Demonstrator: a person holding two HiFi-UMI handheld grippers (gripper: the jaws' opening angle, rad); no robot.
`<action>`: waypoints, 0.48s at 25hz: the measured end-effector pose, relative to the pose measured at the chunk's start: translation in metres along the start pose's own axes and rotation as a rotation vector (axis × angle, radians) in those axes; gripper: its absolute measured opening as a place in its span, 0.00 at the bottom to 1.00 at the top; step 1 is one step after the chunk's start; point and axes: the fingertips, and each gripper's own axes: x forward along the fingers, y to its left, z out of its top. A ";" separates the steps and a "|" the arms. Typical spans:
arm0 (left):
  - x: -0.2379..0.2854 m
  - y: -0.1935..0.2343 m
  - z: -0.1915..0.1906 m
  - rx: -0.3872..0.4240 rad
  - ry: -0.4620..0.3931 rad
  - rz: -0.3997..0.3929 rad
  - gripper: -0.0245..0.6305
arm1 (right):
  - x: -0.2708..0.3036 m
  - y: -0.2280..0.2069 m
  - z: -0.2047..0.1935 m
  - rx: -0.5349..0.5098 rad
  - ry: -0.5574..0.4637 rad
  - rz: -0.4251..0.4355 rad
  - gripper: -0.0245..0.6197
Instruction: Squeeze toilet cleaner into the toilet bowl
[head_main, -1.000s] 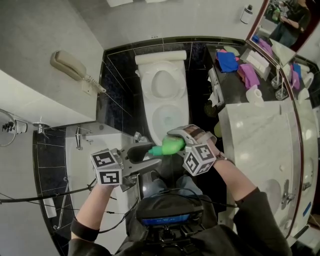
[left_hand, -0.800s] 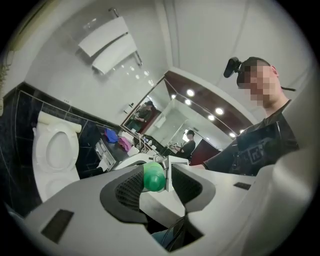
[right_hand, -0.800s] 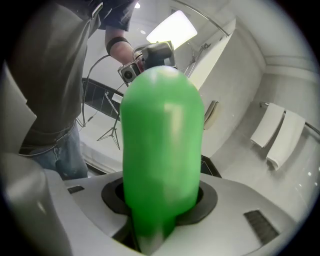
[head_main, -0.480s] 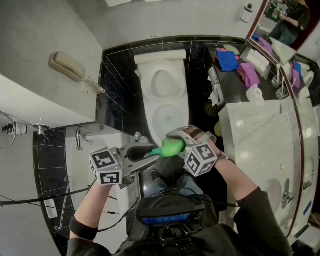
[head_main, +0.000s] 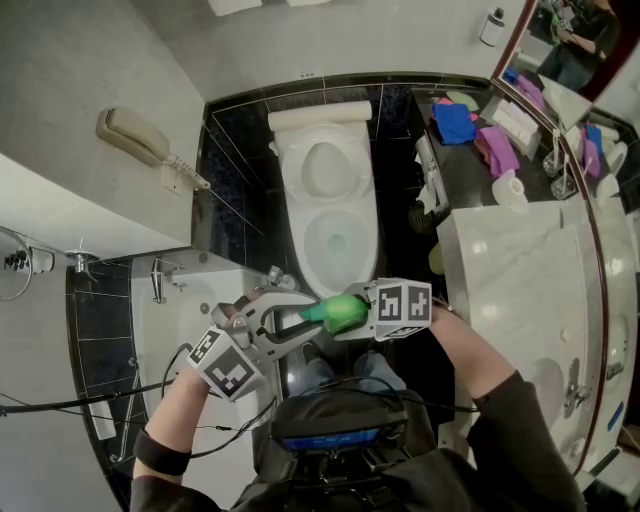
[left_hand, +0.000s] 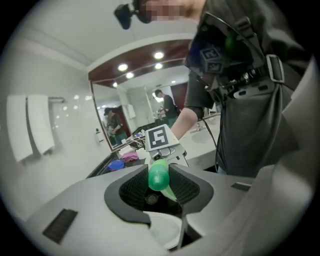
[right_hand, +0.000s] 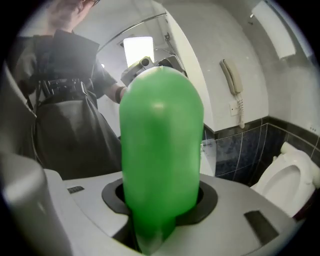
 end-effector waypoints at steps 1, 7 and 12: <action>0.001 -0.003 0.000 0.050 0.005 -0.002 0.22 | 0.001 0.005 -0.001 0.016 -0.012 0.035 0.34; 0.005 -0.013 -0.003 0.126 0.011 -0.022 0.22 | 0.006 0.017 -0.009 0.059 -0.044 0.120 0.34; 0.009 -0.011 -0.005 -0.003 -0.001 -0.012 0.26 | 0.005 0.008 -0.012 0.029 -0.011 0.030 0.34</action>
